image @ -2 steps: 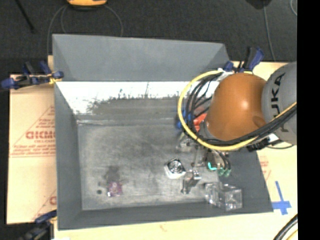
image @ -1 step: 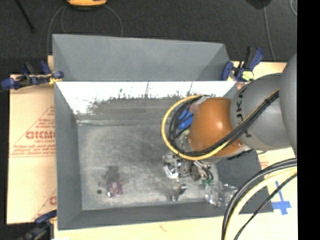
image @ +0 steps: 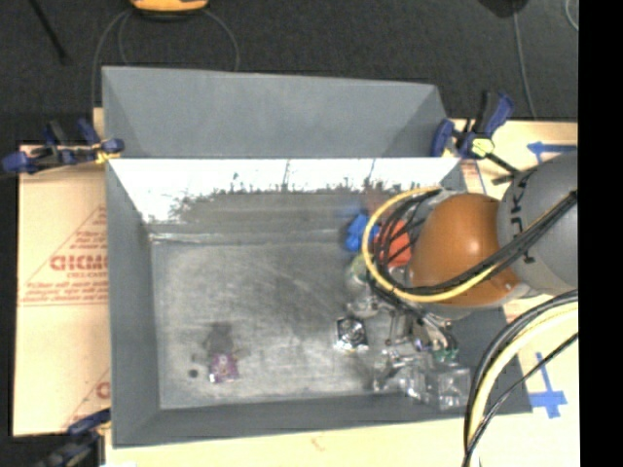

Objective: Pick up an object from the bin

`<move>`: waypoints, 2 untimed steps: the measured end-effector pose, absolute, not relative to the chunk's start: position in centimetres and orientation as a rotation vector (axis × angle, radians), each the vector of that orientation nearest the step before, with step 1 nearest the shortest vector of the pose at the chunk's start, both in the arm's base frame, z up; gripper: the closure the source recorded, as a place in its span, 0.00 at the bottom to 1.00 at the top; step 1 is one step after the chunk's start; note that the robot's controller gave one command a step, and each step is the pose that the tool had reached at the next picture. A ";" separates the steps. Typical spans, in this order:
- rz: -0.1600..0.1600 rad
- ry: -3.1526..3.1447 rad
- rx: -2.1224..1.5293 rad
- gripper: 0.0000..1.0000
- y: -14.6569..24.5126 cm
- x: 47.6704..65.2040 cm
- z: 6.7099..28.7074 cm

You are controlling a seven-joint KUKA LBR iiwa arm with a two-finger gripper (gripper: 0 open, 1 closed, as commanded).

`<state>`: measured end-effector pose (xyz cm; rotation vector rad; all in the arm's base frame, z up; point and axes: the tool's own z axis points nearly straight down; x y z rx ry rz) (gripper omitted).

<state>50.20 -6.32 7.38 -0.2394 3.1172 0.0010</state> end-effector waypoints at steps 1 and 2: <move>-0.001 3.105 -0.240 1.00 -6.1 50.6 7.6; -0.006 3.123 -0.236 1.00 -7.0 49.7 17.9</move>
Offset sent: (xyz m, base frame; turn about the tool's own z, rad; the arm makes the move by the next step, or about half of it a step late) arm 0.0000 0.0000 0.0000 0.0000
